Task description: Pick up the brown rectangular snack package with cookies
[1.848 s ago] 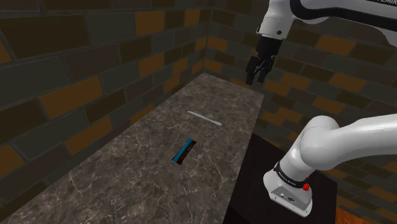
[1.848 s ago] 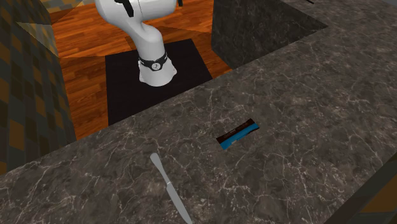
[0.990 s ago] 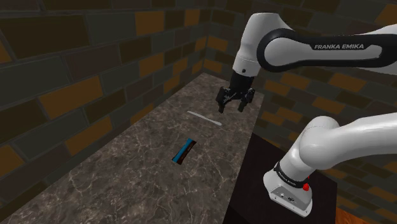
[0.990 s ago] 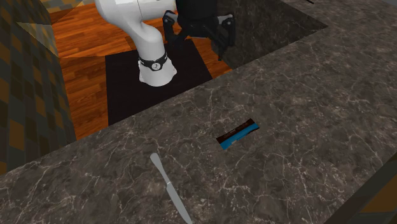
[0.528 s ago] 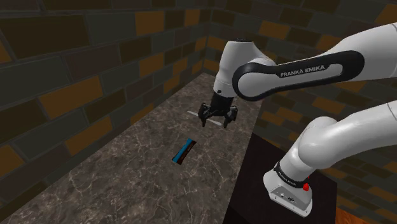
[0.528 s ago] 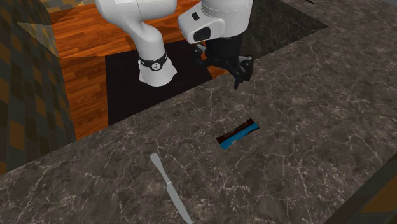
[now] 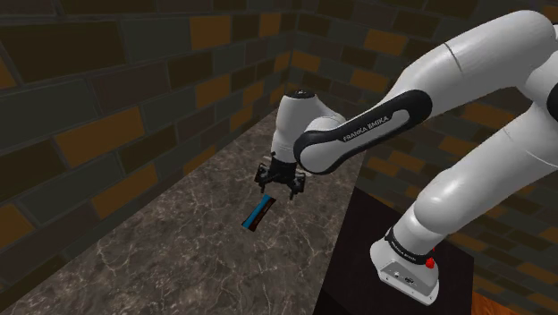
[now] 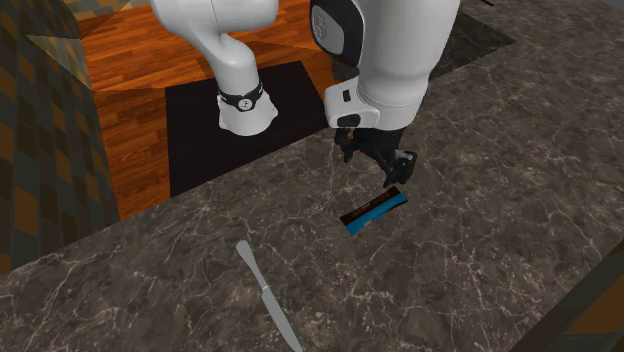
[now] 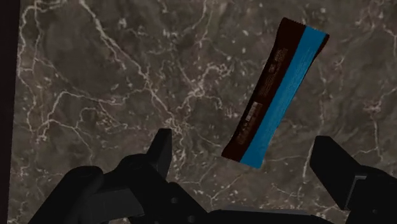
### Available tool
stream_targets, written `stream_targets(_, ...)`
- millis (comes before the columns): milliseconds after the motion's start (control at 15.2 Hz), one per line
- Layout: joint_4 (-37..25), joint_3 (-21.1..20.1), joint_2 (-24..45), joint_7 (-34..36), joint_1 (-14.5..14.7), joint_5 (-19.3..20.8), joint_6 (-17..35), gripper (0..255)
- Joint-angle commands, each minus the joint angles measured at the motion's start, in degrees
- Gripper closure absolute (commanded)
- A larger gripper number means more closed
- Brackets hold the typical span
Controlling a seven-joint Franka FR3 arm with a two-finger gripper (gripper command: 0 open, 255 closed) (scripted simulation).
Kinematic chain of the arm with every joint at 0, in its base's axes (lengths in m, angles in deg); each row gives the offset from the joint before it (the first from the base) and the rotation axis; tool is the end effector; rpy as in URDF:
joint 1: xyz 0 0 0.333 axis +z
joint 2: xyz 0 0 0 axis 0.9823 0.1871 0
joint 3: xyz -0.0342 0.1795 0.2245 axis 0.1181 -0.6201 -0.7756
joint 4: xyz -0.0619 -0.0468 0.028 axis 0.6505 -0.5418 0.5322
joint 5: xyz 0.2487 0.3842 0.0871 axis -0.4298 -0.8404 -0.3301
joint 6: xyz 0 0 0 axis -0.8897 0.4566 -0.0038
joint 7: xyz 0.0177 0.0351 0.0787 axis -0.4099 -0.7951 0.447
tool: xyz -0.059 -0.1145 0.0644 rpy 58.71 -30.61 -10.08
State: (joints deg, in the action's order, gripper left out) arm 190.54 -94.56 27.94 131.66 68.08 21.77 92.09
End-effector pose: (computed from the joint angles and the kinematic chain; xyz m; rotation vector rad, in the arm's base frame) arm 0.4478 0.2030 0.2015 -2.7045 1.5566 0.0270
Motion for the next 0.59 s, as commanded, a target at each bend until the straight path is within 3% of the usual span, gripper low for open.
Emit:
stream_targets(0,-1.73,-2.43,6.15,8.43,-2.5,5.48,3.82,0)
stream_targets(132,-3.88,-3.47,12.78,18.1,-4.01,13.28,6.72,0)
stream_targets(264,-6.54,-2.09,19.38,28.1,-3.44,21.8,8.59,0)
stream_targets(528,-6.6,0.17,22.15,30.58,-1.65,25.11,10.68,0)
